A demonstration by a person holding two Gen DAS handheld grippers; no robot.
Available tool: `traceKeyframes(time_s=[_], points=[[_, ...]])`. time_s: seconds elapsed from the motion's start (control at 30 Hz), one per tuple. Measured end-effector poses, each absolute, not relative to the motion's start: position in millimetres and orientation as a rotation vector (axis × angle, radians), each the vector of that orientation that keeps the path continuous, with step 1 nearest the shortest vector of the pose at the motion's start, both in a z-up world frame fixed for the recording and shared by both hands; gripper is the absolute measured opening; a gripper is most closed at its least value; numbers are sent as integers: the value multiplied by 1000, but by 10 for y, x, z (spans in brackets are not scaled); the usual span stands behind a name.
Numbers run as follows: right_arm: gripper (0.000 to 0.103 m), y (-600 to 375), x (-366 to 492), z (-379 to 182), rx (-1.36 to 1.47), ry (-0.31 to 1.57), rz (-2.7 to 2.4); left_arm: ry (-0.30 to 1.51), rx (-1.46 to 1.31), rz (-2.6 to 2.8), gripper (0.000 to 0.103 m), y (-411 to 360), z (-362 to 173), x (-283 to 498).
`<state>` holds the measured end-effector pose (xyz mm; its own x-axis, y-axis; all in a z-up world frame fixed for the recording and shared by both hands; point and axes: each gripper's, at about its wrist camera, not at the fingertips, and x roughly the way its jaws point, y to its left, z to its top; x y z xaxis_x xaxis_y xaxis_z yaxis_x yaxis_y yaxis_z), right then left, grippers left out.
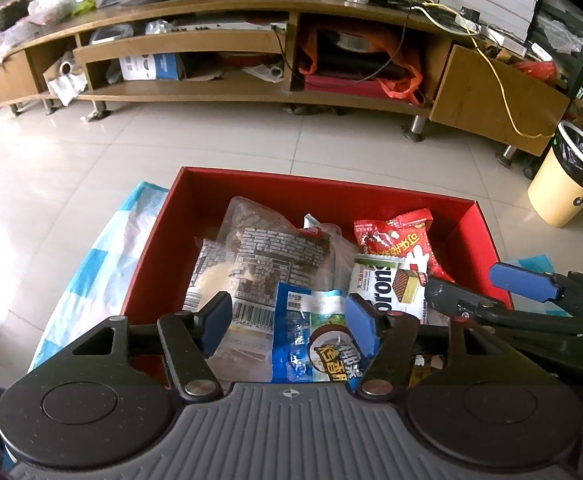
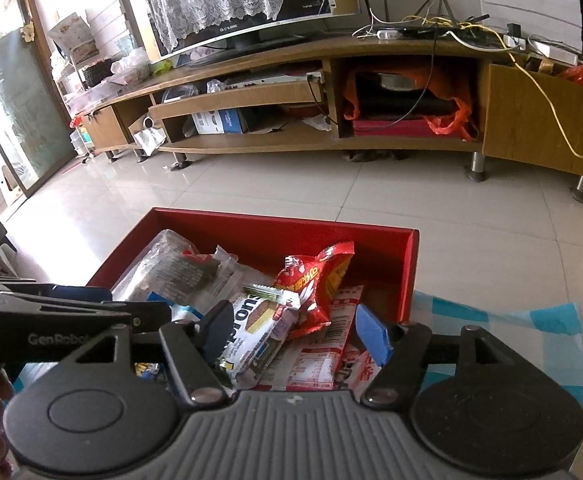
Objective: Organize snacks
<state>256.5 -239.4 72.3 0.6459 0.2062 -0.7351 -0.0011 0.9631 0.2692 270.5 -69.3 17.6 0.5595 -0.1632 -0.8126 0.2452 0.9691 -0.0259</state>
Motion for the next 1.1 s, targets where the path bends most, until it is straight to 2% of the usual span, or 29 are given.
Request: traceKeyframes(time_s=[0.8,1.1], points=[[72,-2376,2133,926,247,843,124,902,105,-234,91,-571,313,2318],[74,-2394,1861,952,284,852,101,901,108,-216,103,-499,303,2057]])
